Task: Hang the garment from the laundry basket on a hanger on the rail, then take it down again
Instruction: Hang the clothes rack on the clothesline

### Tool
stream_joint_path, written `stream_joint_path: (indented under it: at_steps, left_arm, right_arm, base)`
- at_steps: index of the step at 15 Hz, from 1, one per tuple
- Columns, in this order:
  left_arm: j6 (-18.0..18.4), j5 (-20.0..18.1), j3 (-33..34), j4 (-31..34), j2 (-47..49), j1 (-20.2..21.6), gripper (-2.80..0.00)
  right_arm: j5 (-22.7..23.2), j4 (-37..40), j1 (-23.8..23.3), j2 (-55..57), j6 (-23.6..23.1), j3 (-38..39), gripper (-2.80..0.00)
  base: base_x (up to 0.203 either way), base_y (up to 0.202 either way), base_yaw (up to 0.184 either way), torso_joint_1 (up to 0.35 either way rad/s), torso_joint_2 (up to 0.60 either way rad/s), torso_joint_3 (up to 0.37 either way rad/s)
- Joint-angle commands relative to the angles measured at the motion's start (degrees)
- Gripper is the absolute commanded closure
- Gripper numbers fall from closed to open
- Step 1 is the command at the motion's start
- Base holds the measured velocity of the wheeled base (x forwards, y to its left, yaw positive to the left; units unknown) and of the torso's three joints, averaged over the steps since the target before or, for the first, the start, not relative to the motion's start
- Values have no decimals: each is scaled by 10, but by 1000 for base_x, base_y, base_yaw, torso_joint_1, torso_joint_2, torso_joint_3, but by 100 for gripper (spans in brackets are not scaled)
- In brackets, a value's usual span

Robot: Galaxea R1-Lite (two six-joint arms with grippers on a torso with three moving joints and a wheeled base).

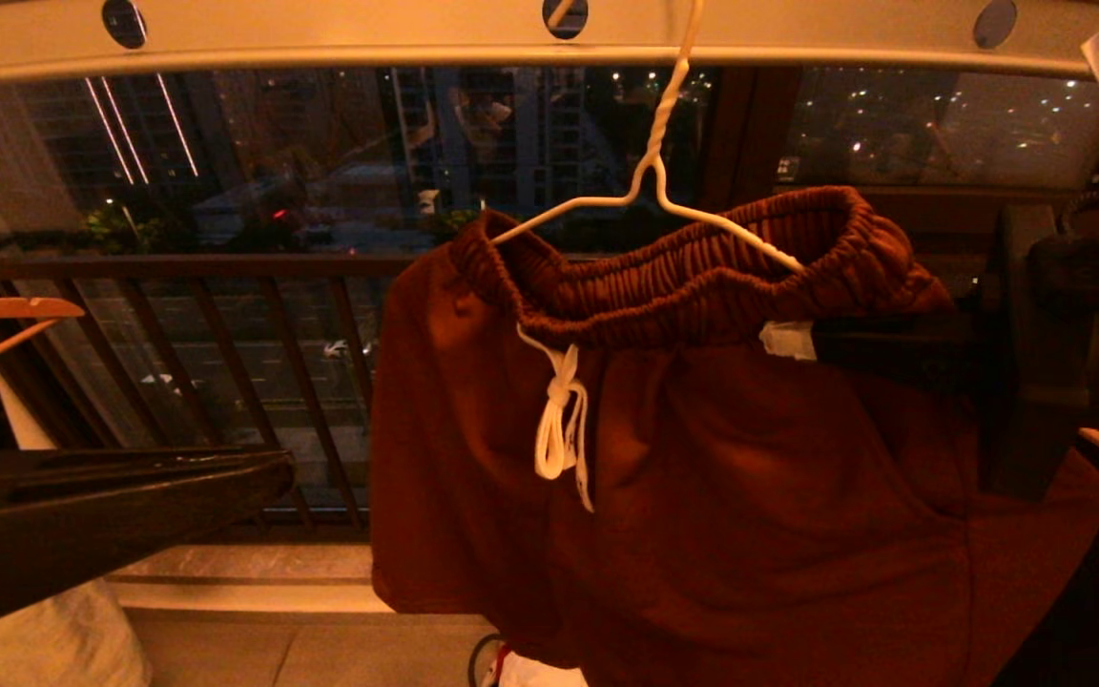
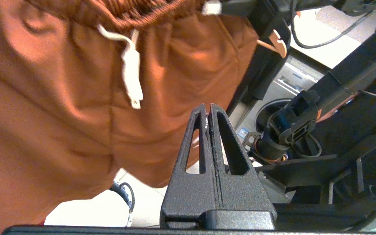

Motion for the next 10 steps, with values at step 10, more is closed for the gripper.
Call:
stream_joint_path:
  at_steps: [10]
  left_arm:
    - [-1,-1,-1,-1,-9,0,0]
  right_arm:
    - [-51,-22,21,31,-3,5,0]
  base:
    - [0,0,0,0,0,0]
